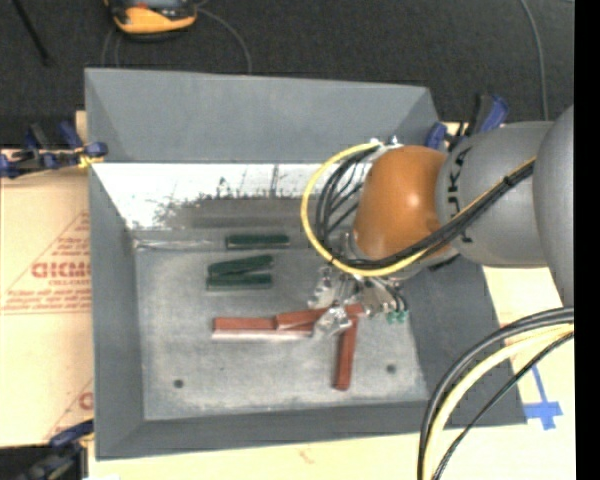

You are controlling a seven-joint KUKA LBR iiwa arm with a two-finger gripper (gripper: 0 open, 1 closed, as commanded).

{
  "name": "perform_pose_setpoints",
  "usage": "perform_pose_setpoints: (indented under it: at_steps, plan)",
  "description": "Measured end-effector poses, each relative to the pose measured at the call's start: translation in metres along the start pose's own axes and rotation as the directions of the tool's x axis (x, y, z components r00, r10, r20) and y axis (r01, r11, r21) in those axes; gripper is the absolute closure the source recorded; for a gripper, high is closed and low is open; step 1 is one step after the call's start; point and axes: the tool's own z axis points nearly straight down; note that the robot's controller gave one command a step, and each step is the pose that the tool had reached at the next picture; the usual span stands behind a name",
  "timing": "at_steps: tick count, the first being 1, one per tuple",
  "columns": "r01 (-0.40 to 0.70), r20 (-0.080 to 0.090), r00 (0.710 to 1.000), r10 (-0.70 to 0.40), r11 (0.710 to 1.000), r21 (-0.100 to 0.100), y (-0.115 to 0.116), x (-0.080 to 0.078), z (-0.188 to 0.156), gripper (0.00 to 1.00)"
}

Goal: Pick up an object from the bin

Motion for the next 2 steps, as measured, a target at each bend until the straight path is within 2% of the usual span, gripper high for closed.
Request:
perform_pose_setpoints:
  at_steps: [1, 2]
  plan:
    - [0.000, 0.001, 1.000, 0.000, 1.000, 0.000, 0.000, 0.000, 0.000, 1.00]
    - [0.013, 0.010, 1.000, -0.013, 1.000, 0.001, 0.003, -0.001, -0.120, 1.00]
